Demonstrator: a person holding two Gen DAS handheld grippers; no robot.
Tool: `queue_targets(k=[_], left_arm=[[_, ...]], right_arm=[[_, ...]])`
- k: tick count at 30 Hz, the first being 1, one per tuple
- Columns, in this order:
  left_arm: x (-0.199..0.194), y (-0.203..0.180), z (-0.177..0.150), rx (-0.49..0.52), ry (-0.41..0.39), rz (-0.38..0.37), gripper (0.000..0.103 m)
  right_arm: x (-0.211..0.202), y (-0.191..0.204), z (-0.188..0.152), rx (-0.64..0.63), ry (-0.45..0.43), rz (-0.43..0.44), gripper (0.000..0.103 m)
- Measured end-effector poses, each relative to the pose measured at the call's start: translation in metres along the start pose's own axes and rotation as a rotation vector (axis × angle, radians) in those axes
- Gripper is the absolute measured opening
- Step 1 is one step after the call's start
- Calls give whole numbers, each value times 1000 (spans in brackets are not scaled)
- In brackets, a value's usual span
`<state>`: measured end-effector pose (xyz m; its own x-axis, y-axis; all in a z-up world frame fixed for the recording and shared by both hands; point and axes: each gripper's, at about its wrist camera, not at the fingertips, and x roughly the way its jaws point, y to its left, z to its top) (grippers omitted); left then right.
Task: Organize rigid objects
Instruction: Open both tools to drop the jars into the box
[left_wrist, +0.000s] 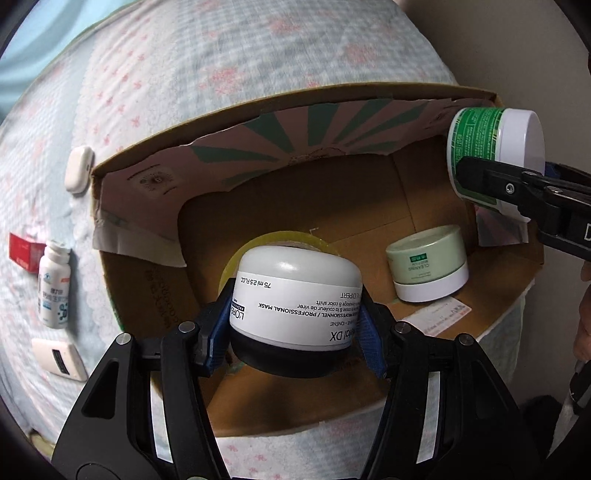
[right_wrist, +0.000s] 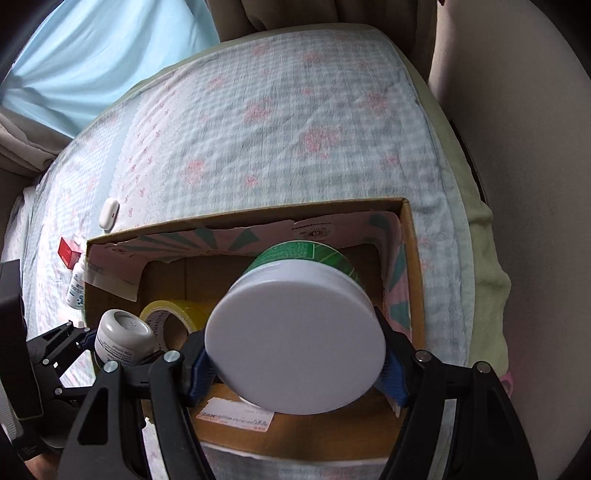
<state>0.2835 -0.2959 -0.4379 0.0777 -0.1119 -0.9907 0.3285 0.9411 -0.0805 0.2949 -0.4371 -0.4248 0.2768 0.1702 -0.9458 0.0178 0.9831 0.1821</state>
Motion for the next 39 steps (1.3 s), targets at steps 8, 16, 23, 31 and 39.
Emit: queue_targets(k=[8, 16, 23, 31, 39], left_arm=[[21, -3, 6, 31, 52, 60, 55], [18, -17, 6, 66, 13, 83, 103], [3, -19, 3, 78, 12, 83, 103], [-23, -5, -7, 75, -19, 74, 103], [-70, -3, -26, 85, -84, 62, 103]], right_arm=[[29, -3, 8, 52, 48, -27, 68], [19, 2, 13, 13, 26, -75, 88], [7, -3, 12, 60, -1, -10, 103], [-23, 2, 4, 67, -56, -36, 103], [-68, 15, -3, 43, -126, -55, 103]])
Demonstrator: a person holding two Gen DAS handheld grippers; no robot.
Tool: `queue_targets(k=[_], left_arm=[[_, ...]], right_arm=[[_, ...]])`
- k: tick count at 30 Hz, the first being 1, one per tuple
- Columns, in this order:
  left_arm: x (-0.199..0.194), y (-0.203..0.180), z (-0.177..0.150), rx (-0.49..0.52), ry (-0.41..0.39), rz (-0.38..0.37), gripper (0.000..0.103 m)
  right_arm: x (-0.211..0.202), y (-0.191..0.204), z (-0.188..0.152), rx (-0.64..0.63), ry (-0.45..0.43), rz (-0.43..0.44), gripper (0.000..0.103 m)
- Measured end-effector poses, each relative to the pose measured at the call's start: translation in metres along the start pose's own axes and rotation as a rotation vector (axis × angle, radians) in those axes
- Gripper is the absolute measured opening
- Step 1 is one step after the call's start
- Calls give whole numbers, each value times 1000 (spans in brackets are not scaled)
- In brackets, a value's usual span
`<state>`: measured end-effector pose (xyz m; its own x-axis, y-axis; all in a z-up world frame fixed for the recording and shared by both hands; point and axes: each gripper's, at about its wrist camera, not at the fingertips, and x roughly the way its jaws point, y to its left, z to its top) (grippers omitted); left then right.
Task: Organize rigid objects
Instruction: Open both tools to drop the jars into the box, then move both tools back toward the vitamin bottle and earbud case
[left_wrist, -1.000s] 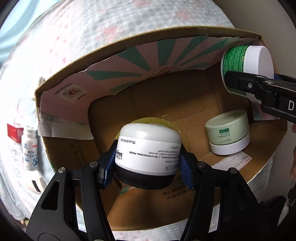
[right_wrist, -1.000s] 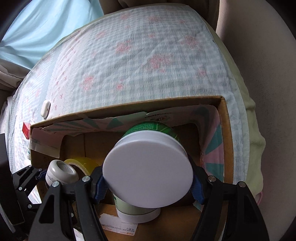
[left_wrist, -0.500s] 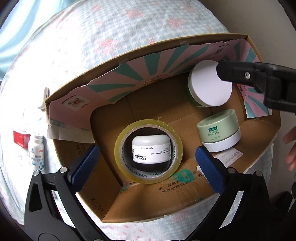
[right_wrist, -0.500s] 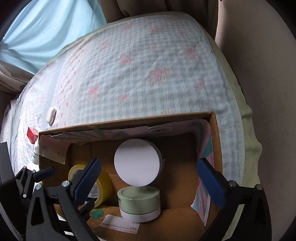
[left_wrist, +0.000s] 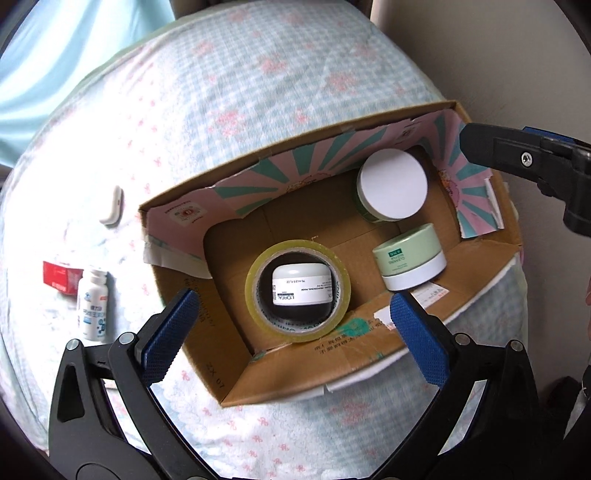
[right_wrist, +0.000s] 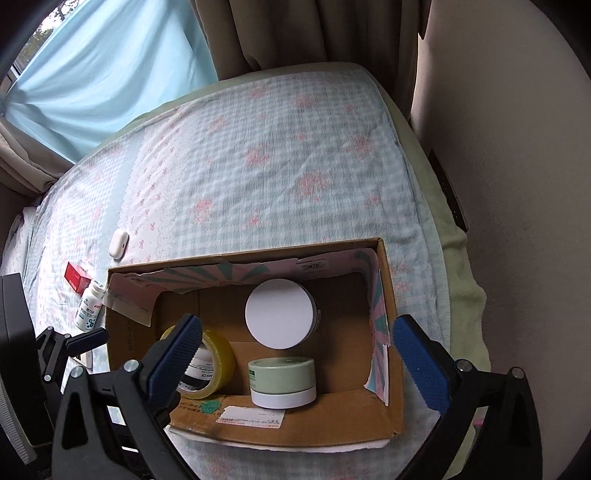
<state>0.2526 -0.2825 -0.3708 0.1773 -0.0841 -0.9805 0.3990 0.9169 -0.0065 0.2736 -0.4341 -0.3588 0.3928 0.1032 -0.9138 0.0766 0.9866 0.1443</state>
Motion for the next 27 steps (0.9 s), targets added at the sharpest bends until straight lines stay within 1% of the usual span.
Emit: queue_targets(k=[3, 8, 13, 18, 22, 27], left_arm=[[-19, -2, -2, 1, -29, -3, 103], [-65, 8, -19, -14, -87, -6, 103], [-111, 32, -53, -45, -141, 6, 103], [-144, 71, -95, -103, -174, 28, 103], [-163, 110, -130, -167, -202, 57, 103], [-179, 166, -170, -236, -229, 57, 103]], right_arm=[[-19, 7, -4, -8, -11, -6, 103], [-56, 19, -13, 2, -30, -3, 103], [-87, 43, -24, -13, -53, 23, 103], [-115, 78, -35, -43, -79, 48, 103], [-131, 115, -42, -74, -88, 68, 103], [-147, 164, -53, -76, -101, 108, 103]])
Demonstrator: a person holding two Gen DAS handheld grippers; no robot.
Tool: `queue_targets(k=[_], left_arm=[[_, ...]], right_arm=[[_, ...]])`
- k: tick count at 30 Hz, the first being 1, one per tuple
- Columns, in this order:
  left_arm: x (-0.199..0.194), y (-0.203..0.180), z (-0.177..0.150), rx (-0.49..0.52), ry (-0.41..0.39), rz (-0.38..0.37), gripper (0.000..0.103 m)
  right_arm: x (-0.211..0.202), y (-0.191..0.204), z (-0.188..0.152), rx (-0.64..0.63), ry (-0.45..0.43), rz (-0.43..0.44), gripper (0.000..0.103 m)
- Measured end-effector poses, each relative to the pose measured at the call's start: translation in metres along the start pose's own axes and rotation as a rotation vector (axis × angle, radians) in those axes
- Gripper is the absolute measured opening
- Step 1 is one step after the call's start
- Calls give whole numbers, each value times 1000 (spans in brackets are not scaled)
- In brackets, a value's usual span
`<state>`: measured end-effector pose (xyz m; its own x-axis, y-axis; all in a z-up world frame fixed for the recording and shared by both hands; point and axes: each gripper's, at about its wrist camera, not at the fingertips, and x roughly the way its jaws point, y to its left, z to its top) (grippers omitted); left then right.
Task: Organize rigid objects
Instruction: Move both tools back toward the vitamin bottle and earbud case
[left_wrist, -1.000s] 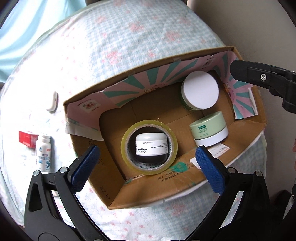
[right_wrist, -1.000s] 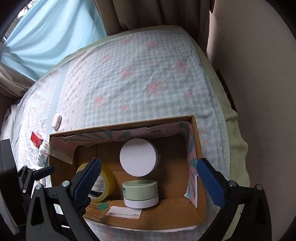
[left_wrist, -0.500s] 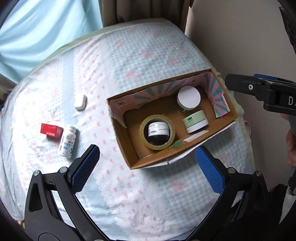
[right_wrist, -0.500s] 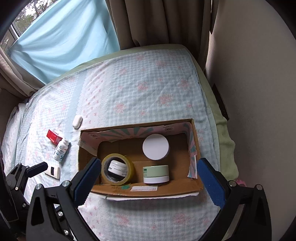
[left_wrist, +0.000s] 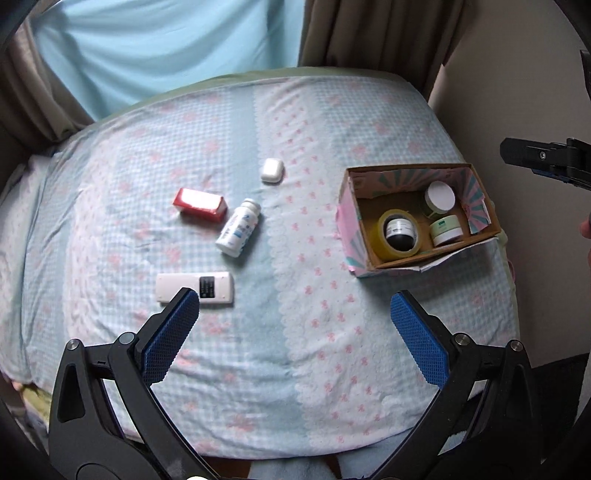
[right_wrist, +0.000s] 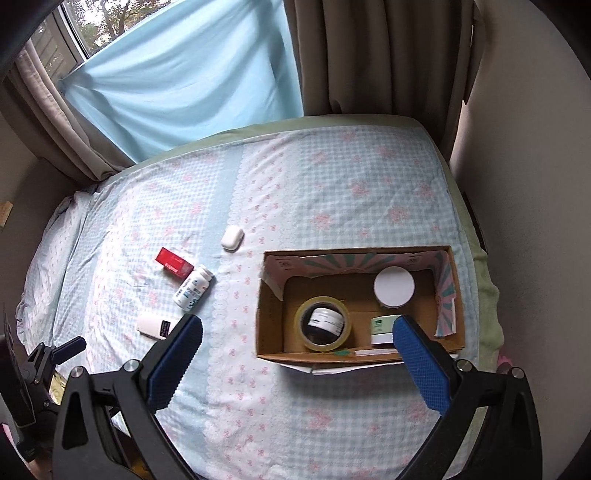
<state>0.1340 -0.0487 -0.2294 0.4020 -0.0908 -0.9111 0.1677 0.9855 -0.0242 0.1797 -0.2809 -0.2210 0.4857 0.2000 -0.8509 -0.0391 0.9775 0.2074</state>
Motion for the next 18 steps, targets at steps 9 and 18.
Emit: queue_targets(k=[9, 18], left_arm=[[-15, 94, -22, -25, -17, 20, 103], [8, 145, -8, -12, -8, -19, 103]], right_arm=[[8, 92, -6, 13, 20, 49, 103], [52, 146, 22, 49, 69, 40, 103]])
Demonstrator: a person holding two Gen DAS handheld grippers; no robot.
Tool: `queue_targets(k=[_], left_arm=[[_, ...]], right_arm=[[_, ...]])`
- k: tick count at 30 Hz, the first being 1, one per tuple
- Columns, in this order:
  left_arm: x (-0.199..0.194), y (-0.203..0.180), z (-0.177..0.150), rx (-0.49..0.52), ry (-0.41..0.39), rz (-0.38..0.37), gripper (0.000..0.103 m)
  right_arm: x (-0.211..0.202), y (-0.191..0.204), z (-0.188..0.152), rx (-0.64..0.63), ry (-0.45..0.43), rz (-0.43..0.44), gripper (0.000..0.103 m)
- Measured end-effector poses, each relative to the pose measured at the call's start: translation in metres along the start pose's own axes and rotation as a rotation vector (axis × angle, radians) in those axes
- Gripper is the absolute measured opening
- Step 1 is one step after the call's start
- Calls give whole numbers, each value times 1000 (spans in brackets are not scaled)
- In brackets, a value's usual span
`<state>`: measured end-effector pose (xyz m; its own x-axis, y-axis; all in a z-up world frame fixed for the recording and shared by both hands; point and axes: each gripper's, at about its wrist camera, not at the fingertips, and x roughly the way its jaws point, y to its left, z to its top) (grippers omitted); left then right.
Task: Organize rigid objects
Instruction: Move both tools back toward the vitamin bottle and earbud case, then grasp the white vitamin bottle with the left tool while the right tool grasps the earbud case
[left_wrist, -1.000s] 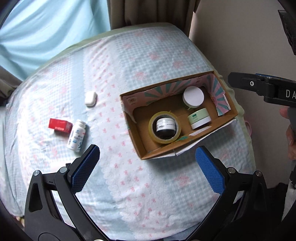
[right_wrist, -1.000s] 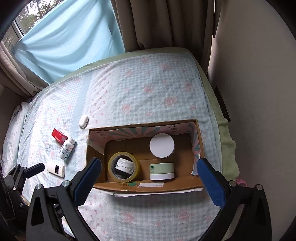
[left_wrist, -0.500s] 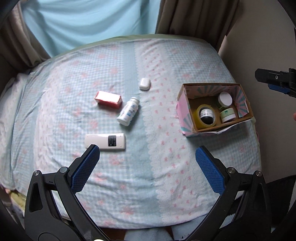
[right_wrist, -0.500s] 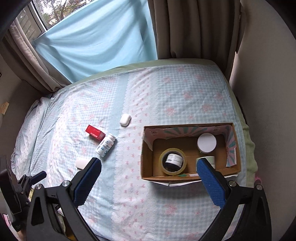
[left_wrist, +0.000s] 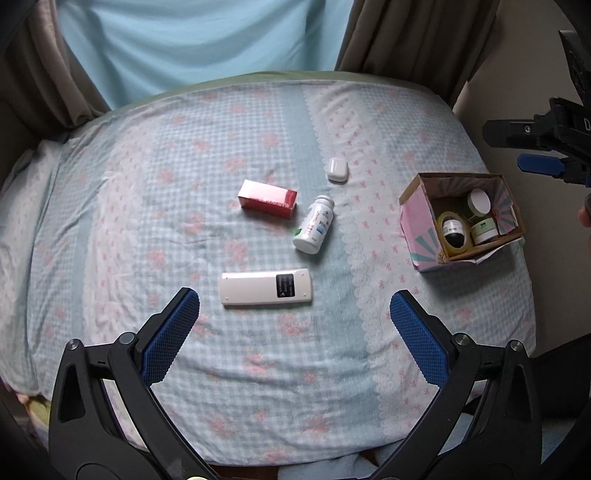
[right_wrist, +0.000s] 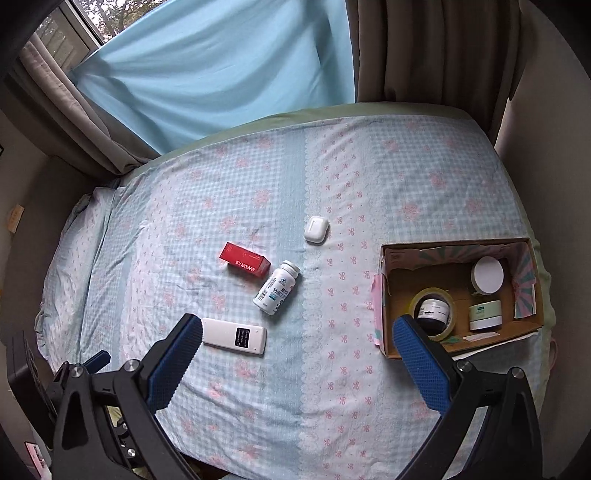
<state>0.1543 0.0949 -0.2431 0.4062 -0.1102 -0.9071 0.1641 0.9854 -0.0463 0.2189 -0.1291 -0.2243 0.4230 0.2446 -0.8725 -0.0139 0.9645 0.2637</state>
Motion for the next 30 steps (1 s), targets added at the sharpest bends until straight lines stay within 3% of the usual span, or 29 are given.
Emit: queue_targets(k=[9, 19, 24, 28, 30], left_arm=[[77, 2, 27, 34, 64, -37, 103], [210, -29, 50, 106, 140, -26, 102], [274, -52, 55, 155, 179, -39, 99], [312, -63, 57, 182, 225, -39, 87], [324, -66, 57, 187, 237, -27, 87]], right_arm=[[83, 3, 57, 93, 88, -31, 103], [217, -31, 107, 120, 234, -81, 103], [275, -41, 126, 91, 305, -73, 103], [317, -41, 133, 59, 367, -95, 97], [333, -43, 135, 66, 385, -101, 96]])
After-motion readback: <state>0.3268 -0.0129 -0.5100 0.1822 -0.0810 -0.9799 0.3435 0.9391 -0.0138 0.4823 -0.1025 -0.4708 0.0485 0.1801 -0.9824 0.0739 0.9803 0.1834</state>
